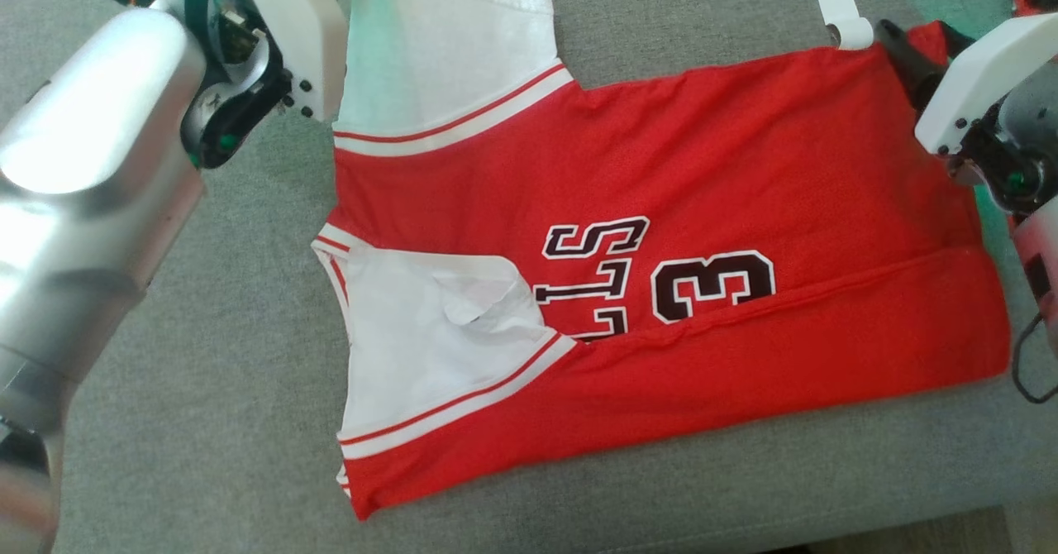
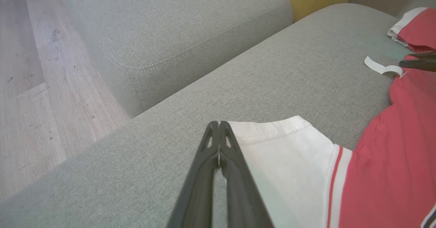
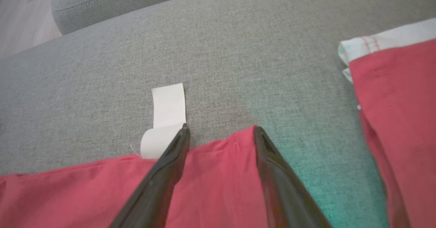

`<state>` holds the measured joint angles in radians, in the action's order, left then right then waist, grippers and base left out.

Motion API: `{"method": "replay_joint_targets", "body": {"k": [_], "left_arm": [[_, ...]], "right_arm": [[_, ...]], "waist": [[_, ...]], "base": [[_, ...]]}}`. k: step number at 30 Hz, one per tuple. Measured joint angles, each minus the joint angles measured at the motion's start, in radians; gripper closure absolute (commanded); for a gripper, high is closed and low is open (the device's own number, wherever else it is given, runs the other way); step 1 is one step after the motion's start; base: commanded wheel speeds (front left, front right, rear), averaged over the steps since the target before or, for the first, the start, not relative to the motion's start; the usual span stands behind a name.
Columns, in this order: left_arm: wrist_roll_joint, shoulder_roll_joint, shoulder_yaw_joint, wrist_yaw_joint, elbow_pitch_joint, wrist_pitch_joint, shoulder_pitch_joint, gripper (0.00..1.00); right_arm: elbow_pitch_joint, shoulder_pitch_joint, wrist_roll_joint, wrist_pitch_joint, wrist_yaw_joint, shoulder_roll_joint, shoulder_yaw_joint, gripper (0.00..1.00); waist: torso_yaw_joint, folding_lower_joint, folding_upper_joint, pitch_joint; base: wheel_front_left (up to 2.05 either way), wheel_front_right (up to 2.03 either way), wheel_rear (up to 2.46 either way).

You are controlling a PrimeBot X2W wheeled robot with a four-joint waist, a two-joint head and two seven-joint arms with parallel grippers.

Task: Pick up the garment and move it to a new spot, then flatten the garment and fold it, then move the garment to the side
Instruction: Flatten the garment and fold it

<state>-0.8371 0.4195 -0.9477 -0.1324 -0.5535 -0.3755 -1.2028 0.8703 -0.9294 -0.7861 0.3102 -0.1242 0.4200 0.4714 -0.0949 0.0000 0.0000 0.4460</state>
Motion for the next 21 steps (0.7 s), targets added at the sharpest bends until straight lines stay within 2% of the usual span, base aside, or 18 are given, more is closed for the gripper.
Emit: {"method": "replay_joint_targets", "body": {"k": [2, 3, 4, 6, 7, 13, 21], "left_arm": [[-0.001, 0.0, -0.005, 0.0, -0.003, 0.007, -0.004, 1.0], [-0.001, 0.001, -0.01, 0.0, -0.007, 0.009, -0.006, 1.0], [-0.002, 0.001, -0.015, 0.0, -0.01, 0.009, -0.006, 1.0], [-0.01, 0.002, -0.021, 0.0, -0.016, 0.015, -0.008, 1.0], [-0.012, 0.002, -0.023, 0.0, -0.018, 0.017, -0.009, 1.0], [-0.011, 0.004, -0.032, 0.0, -0.027, 0.033, -0.027, 1.0], [0.037, 0.005, -0.029, 0.009, -0.072, 0.194, -0.061, 1.0]], "right_arm": [[0.007, -0.008, -0.008, -0.009, 0.0, 0.001, 0.008, 0.51], [0.012, -0.012, -0.008, -0.013, 0.0, 0.002, 0.013, 0.55], [0.019, -0.016, -0.008, -0.017, 0.0, 0.003, 0.019, 0.64], [0.029, -0.024, -0.016, -0.027, 0.0, 0.005, 0.031, 0.9], [0.034, -0.027, -0.017, -0.03, 0.0, 0.007, 0.035, 1.0], [0.058, -0.044, -0.018, -0.05, 0.0, 0.016, 0.06, 1.0], [0.075, -0.088, -0.056, -0.143, 0.0, 0.023, 0.067, 1.0]], "waist": [[0.001, 0.0, 0.0, 0.003], [0.002, 0.0, 0.0, 0.004], [0.003, 0.0, 0.0, 0.005], [0.004, 0.0, 0.0, 0.007], [0.005, 0.0, 0.0, 0.008], [0.007, 0.0, 0.0, 0.015], [0.004, 0.0001, 0.0, 0.017]], "base": [[0.0, 0.0, 0.0], [0.0, 0.0, 0.0], [0.0, 0.0, 0.0], [0.0, 0.0, 0.0], [0.0, 0.0, 0.0], [0.0, 0.0, 0.0], [0.0, 0.0, 0.0]]}}
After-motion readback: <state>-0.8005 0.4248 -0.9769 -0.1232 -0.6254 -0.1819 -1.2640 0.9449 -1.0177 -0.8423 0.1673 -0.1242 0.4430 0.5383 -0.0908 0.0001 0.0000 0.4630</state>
